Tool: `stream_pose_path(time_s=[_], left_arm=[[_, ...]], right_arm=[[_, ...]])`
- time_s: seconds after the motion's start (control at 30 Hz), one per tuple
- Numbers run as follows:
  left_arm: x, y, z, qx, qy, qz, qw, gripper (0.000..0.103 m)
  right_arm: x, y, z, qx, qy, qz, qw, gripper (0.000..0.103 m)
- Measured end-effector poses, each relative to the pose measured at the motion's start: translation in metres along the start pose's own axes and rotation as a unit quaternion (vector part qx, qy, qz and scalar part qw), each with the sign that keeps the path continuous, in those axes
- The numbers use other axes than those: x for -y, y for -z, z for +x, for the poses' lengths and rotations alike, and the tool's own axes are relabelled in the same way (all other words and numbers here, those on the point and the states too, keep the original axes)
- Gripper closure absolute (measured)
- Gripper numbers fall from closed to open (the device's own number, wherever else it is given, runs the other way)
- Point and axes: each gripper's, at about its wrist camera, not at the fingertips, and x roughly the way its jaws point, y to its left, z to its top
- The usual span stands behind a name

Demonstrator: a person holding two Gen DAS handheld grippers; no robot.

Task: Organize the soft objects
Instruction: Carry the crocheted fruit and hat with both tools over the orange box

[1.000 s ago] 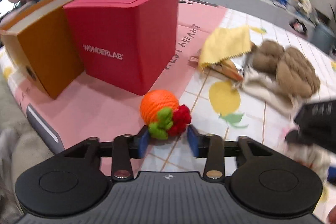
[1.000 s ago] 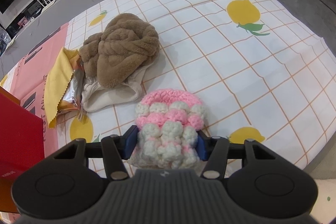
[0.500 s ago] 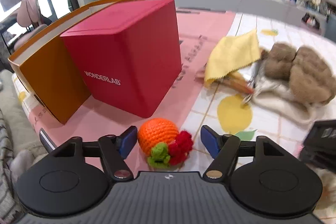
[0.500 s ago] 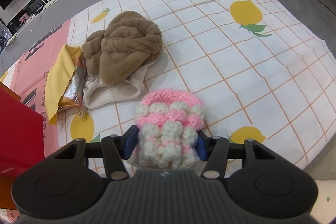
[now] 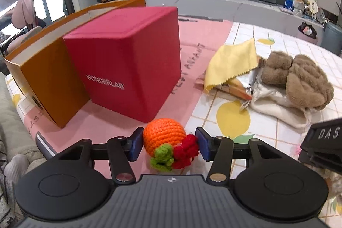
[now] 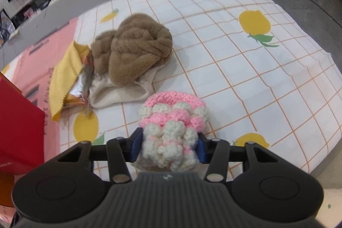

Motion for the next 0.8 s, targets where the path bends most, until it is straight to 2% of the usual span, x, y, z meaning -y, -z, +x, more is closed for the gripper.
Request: stream_pose_path(time_s=[0.13,0.23,0.3,0.4,0.5,0.57,0.8], left_arm=[[-0.011,-0.009,-0.011,-0.001,0.008,0.001,1.0000,0.043],[-0.015,-0.020,-0.018,-0.001,0.016,0.043,0.9990,0.043],[-0.022,-0.027,-0.024,0.012,0.035,0.065,0.9972,0.043],[-0.041,-0.040,-0.035,0.028,0.058,0.067,0.9957,0.044],[-0.061,-0.058,-0.044,0.028,0.112,0.089,0.9893,0.044],[-0.078,-0.071,-0.049,0.032,0.137,0.086,0.9863,0.044],[-0.143,-0.123,-0.074,0.088,0.183,0.095,0.9746,0.044]], right_arm=[[-0.004,0.007,-0.008,0.005,-0.005,-0.016,1.000,0.062],[-0.005,0.011,-0.015,0.013,-0.008,-0.011,1.000,0.063],[-0.005,0.013,-0.021,0.024,-0.015,-0.012,1.000,0.064],[-0.007,0.017,-0.035,0.043,-0.028,-0.010,0.999,0.064],[-0.014,0.024,-0.053,0.056,-0.047,-0.009,0.997,0.064],[-0.023,0.030,-0.068,0.071,-0.066,-0.019,0.995,0.064],[-0.065,0.041,-0.123,0.134,-0.097,-0.064,0.984,0.064]])
